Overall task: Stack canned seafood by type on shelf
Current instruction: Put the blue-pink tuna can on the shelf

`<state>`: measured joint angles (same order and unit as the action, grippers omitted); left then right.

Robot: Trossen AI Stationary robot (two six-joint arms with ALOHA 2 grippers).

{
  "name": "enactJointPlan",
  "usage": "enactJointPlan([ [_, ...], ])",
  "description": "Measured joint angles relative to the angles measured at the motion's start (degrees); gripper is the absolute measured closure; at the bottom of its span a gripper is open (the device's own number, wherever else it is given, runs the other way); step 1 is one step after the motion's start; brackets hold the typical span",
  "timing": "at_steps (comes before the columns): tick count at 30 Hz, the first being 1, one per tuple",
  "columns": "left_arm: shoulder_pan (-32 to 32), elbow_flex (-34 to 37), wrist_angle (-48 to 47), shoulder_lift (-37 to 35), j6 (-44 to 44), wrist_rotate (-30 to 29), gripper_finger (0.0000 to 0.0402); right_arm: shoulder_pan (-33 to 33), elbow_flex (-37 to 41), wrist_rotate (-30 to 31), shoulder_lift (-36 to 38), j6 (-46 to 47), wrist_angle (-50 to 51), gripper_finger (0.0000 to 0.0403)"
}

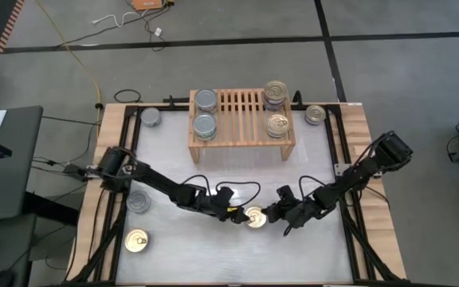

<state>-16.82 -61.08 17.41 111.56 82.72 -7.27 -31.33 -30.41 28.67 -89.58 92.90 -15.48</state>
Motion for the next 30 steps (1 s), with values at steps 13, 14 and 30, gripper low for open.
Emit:
enactJointPlan([
  [13, -0.3, 0.0, 7.6, 2.9, 2.0, 0.8, 0.0075, 0.0, 0.0, -0.1, 0.0, 0.1, -0.2, 0.0333],
  [14, -0.3, 0.0, 7.2, 2.9, 2.0, 0.8, 0.0075, 0.0, 0.0, -0.1, 0.0, 0.1, -0.2, 0.0333],
  [30, -0.3, 0.0, 7.8, 2.9, 1.1, -0.3, 0.0075, 0.0, 0.0, -0.2, 0.0, 0.1, 0.0, 0.0333],
])
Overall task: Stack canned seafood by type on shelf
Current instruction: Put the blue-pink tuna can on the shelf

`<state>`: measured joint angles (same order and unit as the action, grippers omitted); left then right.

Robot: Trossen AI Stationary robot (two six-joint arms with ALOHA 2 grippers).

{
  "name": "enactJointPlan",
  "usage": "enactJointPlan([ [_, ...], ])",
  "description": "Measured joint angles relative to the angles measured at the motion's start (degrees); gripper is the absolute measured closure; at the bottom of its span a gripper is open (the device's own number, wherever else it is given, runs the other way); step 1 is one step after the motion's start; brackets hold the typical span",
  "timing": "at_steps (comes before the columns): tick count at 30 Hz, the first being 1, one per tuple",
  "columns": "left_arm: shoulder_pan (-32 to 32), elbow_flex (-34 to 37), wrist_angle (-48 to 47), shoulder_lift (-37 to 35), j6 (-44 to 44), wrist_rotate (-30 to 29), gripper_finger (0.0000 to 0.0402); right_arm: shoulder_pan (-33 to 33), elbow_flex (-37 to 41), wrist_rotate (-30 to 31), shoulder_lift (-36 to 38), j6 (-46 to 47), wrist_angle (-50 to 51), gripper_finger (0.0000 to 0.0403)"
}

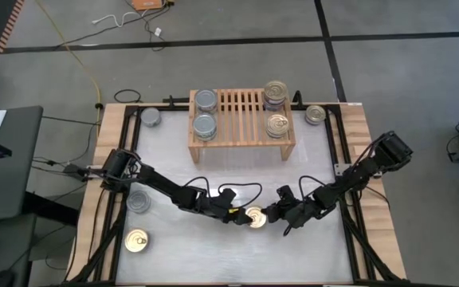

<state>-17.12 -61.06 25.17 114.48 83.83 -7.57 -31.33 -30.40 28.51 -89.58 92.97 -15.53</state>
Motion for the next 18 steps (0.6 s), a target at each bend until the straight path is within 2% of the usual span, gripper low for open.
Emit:
enactJointPlan([
  [18, -0.1, 0.0, 0.0, 0.0, 0.9, -0.2, 0.0075, 0.0, 0.0, -0.1, 0.0, -0.5, 0.2, 0.0333],
])
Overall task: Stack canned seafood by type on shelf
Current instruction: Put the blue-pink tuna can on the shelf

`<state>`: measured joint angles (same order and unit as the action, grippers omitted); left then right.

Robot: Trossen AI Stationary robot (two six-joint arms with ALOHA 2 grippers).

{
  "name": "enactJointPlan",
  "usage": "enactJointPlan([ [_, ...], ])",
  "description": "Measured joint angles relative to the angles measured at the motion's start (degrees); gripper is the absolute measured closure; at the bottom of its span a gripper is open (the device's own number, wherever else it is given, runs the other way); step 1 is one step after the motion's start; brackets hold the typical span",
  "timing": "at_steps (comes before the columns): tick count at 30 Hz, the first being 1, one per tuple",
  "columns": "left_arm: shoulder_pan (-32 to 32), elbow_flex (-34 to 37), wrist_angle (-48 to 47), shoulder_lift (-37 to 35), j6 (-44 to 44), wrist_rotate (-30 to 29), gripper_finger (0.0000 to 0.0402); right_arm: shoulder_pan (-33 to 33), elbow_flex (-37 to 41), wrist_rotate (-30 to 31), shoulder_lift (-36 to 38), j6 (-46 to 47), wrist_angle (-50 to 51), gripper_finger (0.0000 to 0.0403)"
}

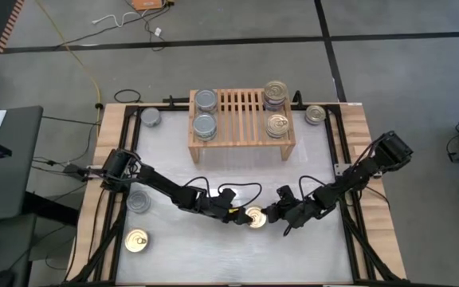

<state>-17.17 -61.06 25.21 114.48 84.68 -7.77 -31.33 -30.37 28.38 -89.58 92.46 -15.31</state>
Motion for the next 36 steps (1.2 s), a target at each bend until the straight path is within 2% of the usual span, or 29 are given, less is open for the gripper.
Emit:
enactJointPlan([
  [12, -0.8, 0.0, 0.0, 0.0, 1.3, -2.0, 0.0075, 0.0, 0.0, 0.2, 0.0, -0.2, 0.1, 0.0353],
  [36, -1.6, -0.1, 1.1, 0.0, 3.2, -3.2, 0.0075, 0.0, 0.0, 0.1, 0.0, -0.9, -0.2, 0.0355],
])
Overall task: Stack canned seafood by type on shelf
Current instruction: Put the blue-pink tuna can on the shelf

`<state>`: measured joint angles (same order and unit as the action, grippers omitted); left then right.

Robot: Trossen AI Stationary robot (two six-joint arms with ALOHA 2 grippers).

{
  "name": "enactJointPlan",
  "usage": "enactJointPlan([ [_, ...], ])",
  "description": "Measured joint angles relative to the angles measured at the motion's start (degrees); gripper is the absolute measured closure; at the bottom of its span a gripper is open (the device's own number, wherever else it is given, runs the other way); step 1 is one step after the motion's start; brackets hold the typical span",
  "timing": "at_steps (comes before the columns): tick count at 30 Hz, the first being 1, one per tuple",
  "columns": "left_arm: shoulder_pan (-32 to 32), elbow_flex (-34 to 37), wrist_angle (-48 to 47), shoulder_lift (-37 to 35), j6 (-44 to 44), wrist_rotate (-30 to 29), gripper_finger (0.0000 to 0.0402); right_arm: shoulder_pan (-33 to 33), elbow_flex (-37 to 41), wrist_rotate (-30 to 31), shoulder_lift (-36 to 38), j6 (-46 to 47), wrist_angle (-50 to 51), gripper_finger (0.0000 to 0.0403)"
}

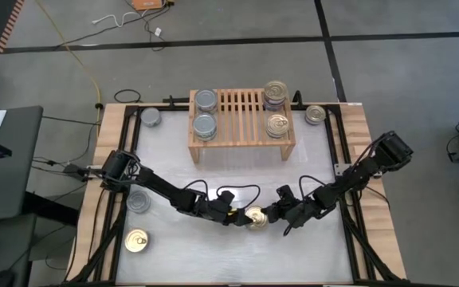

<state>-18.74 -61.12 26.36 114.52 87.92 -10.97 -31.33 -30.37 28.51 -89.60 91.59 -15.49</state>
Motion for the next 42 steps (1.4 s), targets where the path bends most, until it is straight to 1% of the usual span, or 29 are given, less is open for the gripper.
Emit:
enactJointPlan([
  [4, 0.0, 0.0, 0.0, 0.0, 0.6, -1.2, 0.0075, 0.0, 0.0, 0.0, 0.0, 0.0, 0.0, 0.0355],
  [15, -0.1, 0.0, 0.0, 0.0, 2.8, -1.4, 0.0075, 0.0, 0.0, 0.0, 0.0, 0.0, 0.0, 0.0355],
  [19, -0.4, 0.0, 0.0, 0.0, 3.0, -2.8, 0.0075, 0.0, 0.0, 0.0, 0.0, -0.2, 0.0, 0.0355],
  [31, -0.5, 0.0, 0.0, 0.0, 2.8, -2.9, 0.0075, 0.0, 0.0, 0.0, 0.0, -0.1, 0.0, 0.0355],
  [38, -0.5, 0.0, 0.0, 0.0, 2.8, -2.9, 0.0075, 0.0, 0.1, -0.2, -0.1, -0.1, 0.2, 0.0372],
  [42, -0.5, 0.0, 0.1, 0.0, 2.8, -3.1, 0.0075, 0.0, 0.1, -0.2, -0.1, -0.1, 0.2, 0.0375],
])
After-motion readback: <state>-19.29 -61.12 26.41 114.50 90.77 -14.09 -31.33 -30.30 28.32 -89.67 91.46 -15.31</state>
